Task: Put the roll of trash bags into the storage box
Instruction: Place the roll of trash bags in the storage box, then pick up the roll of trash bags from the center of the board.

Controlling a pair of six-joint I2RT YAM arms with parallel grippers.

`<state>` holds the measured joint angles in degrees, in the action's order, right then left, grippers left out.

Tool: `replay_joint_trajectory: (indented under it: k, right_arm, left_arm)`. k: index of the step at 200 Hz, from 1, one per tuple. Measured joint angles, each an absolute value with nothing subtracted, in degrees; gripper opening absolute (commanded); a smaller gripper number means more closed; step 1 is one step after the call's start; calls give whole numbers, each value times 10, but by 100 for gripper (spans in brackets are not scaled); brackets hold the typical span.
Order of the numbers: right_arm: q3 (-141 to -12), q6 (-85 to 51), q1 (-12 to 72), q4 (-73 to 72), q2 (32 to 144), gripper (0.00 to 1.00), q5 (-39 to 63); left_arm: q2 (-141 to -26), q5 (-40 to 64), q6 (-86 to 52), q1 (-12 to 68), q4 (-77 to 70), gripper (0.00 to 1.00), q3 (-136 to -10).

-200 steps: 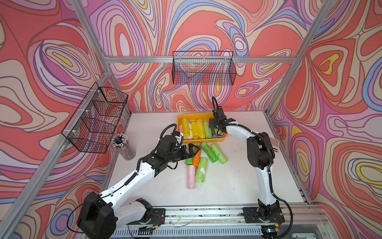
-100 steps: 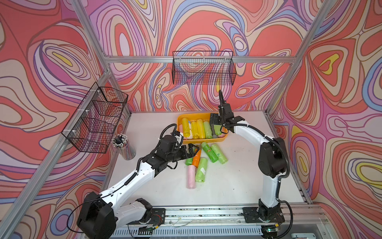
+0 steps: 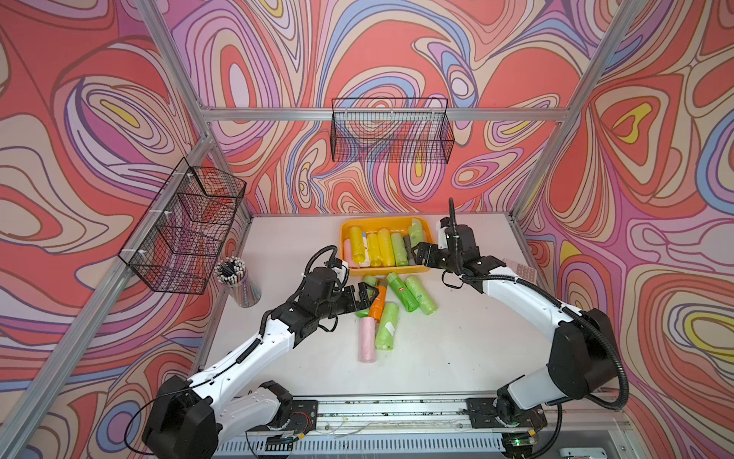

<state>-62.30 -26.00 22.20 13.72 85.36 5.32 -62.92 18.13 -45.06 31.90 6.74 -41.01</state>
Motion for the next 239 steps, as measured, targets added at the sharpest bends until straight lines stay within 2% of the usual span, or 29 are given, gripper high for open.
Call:
replay_joint_trajectory:
  k: [40, 80, 91, 108, 180, 239]
  right_arm:
    - [-533, -294, 222, 132, 788, 96, 90]
    - [-480, -328, 222, 112, 780, 96, 119]
    - [-477, -334, 222, 108, 780, 96, 128]
    - [-477, -338, 222, 99, 781, 96, 139]
    - [-477, -342, 222, 83, 790, 96, 159]
    - [-477, -342, 222, 83, 801, 95, 164]
  left_arm:
    - [-595, 151, -441, 319, 90, 100, -397]
    - [-573, 138, -443, 324, 107, 100, -371]
    - [-572, 133, -444, 333, 115, 100, -367]
    - [-569, 123, -446, 350, 131, 93, -366]
    - [-540, 69, -456, 400, 188, 86, -350]
    - [-575, 59, -477, 414, 191, 82, -332]
